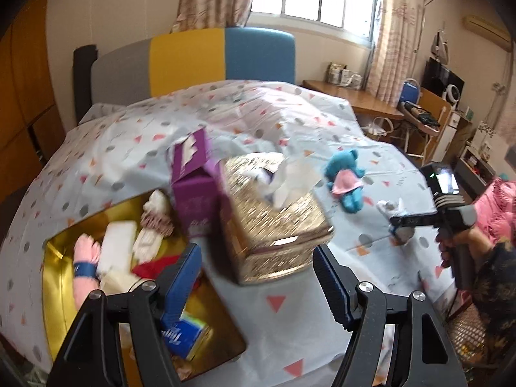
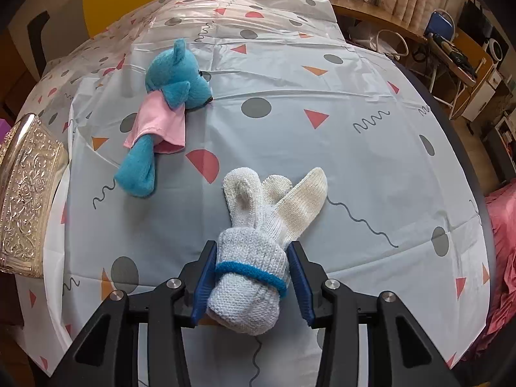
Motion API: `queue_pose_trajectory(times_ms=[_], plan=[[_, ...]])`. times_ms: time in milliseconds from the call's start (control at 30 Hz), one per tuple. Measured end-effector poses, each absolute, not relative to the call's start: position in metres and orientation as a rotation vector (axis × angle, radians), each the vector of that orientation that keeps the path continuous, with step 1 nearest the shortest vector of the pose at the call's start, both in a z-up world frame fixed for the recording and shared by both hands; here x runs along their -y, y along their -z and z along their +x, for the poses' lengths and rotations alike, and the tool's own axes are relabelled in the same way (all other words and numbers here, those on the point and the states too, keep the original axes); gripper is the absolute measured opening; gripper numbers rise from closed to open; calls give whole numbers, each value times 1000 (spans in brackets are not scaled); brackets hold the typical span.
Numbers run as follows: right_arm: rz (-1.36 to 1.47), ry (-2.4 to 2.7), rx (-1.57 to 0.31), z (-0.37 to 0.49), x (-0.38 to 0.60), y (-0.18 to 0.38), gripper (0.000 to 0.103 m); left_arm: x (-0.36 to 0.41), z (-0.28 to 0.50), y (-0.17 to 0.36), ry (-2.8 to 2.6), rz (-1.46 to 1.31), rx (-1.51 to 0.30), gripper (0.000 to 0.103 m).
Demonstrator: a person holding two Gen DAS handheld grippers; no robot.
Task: Organize soft objects
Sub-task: 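Grasp the white knit glove at its blue cuff with the right gripper, then grasp the blue teddy bear with the left gripper while the right gripper holds the glove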
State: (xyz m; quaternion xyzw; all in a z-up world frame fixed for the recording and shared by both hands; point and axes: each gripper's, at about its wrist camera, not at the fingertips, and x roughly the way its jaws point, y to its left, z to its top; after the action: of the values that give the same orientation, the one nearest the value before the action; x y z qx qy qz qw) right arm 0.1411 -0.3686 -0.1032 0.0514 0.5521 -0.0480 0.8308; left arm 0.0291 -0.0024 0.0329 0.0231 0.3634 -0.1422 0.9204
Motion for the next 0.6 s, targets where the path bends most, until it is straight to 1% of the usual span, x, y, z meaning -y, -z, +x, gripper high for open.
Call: queue_pose_trajectory(times_ms=[200, 300, 333, 400, 600], plan=[[90, 95, -1196, 144, 367, 106, 45, 59, 57, -57, 389, 61, -735, 72], [101, 97, -1204, 144, 369, 107, 45, 92, 75, -61, 441, 48, -767, 72], [107, 100, -1206, 144, 370, 108, 47, 103, 82, -60, 460, 41, -781, 72], [125, 94, -1216, 143, 371, 110, 47, 127, 95, -56, 475, 44, -818, 72], [120, 91, -1212, 142, 371, 109, 46, 185, 131, -26, 467, 78, -896, 72]])
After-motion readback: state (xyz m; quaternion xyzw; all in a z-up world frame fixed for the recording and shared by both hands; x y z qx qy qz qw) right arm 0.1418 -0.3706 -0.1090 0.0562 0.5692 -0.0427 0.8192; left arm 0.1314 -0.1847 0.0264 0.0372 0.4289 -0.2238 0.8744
